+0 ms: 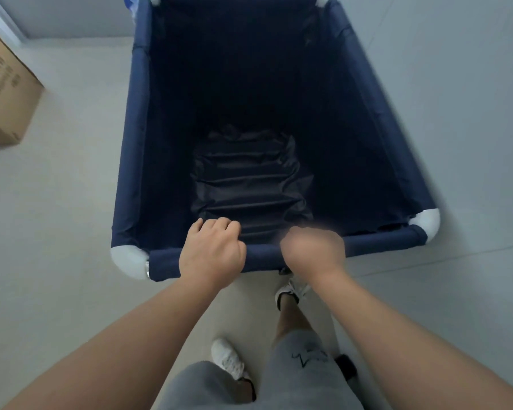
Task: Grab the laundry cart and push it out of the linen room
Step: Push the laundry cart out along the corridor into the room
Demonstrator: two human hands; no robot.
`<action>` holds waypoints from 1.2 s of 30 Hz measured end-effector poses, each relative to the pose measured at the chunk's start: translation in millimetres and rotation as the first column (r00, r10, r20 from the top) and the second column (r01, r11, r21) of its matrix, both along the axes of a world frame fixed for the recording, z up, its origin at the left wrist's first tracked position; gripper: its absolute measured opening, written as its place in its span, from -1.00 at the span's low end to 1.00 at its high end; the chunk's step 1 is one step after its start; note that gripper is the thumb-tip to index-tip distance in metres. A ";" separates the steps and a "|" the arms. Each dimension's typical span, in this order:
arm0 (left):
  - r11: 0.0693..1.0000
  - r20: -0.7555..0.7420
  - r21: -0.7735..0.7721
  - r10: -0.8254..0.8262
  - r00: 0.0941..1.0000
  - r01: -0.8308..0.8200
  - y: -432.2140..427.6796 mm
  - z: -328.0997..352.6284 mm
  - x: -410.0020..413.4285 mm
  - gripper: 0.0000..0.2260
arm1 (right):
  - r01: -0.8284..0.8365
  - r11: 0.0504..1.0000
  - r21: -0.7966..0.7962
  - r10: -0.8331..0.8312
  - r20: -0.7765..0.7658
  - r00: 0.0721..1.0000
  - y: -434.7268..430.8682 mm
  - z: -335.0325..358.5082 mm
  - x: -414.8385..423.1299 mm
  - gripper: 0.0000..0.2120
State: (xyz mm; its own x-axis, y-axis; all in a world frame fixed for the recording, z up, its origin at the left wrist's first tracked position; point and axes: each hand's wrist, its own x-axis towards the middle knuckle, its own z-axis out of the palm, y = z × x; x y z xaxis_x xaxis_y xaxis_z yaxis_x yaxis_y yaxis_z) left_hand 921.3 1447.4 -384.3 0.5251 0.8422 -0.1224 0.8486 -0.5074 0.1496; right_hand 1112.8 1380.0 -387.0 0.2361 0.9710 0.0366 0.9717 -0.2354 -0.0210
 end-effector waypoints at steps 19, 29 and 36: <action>1.000 0.062 -0.002 -0.023 0.998 0.023 10.5 -3.1 4.3 -0.76 | -0.026 0.994 0.107 0.020 0.052 0.998 11.8 1.7 4.9 -0.62; 1.000 0.050 0.002 -0.031 0.998 0.031 12.1 -2.7 5.1 -0.69 | -0.023 0.990 0.141 0.015 0.054 0.998 11.1 0.4 5.3 -0.60; 1.000 0.066 -0.022 -0.004 0.998 0.006 12.1 -3.3 6.7 -0.69 | -0.016 0.999 0.037 0.015 0.025 1.000 11.3 4.1 6.4 -0.57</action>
